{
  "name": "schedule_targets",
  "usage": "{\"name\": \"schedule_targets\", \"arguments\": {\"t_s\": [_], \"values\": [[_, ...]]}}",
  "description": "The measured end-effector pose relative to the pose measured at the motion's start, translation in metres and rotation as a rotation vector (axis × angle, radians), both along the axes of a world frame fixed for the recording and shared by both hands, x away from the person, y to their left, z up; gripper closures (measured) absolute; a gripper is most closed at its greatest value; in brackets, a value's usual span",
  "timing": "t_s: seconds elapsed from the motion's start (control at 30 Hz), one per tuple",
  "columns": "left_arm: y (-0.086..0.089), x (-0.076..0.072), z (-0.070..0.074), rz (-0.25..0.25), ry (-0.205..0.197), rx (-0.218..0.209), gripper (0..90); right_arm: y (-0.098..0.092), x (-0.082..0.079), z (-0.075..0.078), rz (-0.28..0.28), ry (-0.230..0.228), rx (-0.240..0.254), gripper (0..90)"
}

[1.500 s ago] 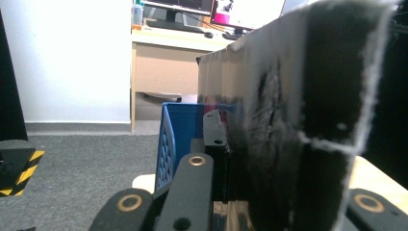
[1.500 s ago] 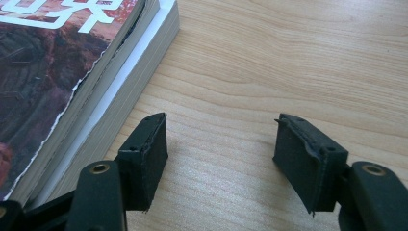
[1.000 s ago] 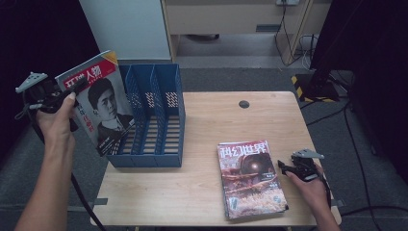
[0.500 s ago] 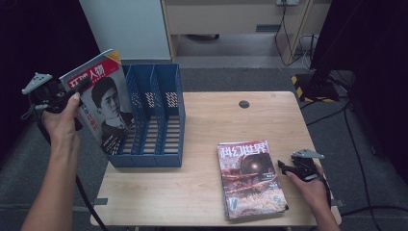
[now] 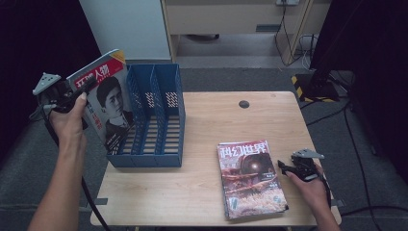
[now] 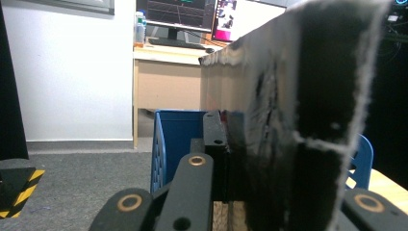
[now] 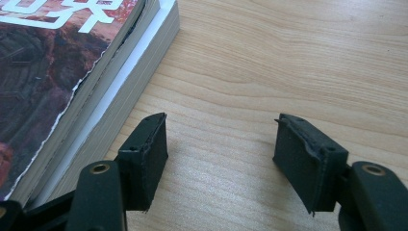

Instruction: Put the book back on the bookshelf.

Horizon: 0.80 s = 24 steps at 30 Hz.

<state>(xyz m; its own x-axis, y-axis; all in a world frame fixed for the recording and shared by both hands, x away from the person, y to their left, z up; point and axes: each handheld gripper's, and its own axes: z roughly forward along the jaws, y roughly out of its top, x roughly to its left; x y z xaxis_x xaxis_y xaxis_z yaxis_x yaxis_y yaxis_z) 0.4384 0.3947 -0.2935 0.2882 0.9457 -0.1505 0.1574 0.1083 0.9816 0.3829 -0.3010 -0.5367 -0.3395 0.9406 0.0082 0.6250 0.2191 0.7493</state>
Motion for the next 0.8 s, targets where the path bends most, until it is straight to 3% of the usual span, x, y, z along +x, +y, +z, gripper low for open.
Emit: {"name": "schedule_targets", "arguments": {"t_s": [0.7, 0.8], "values": [[-0.006, 0.004, -0.01, -0.015, -0.047, 0.012, 85.8, 0.0, 0.0, 0.0, 0.001, -0.003, -0.001, 36.1], [-0.006, 0.004, -0.011, -0.01, -0.051, 0.029, 85.9, 0.0, 0.0, 0.0, 0.001, -0.004, -0.002, 36.2]]}}
